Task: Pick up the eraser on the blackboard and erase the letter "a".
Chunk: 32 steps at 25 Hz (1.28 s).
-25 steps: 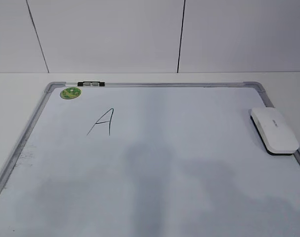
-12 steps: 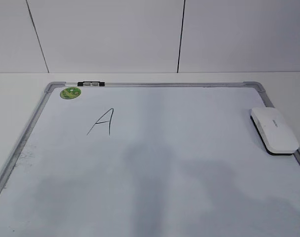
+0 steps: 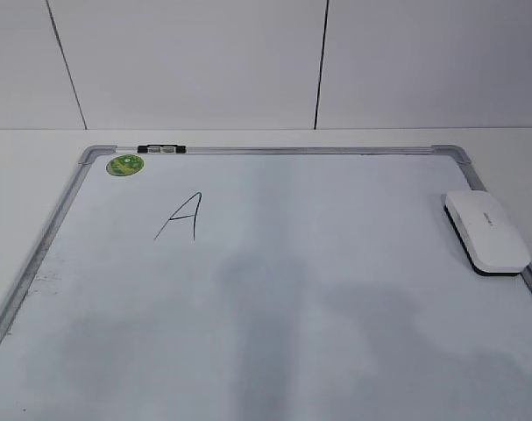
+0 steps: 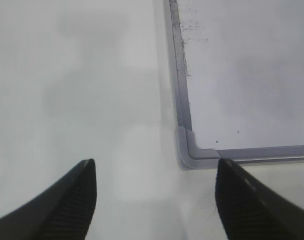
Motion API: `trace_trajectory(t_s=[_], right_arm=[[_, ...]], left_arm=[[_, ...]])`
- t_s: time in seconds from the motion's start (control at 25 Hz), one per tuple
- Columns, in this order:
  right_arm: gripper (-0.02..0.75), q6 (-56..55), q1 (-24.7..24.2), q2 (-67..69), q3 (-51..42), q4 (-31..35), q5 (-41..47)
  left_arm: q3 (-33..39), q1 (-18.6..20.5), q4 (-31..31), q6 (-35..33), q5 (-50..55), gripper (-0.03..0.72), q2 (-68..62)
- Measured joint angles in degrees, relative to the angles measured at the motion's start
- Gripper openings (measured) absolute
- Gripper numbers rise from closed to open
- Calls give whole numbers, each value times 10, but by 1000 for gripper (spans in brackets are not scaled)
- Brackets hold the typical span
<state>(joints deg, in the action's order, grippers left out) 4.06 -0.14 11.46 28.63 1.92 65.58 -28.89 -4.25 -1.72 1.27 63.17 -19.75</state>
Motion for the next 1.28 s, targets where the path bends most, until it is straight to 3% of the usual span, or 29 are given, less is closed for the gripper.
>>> trace_trajectory(t_s=[0.4, 0.96, 1.28], right_arm=[[576, 0, 0, -2, 0, 0, 0], [577, 0, 0, -115, 0, 0, 0], [576, 0, 0, -124, 0, -1, 1]], left_arm=[[0, 0, 0, 0, 0, 556, 52], [0, 0, 0, 0, 1, 556, 189], [0, 0, 0, 0, 2, 556, 192]])
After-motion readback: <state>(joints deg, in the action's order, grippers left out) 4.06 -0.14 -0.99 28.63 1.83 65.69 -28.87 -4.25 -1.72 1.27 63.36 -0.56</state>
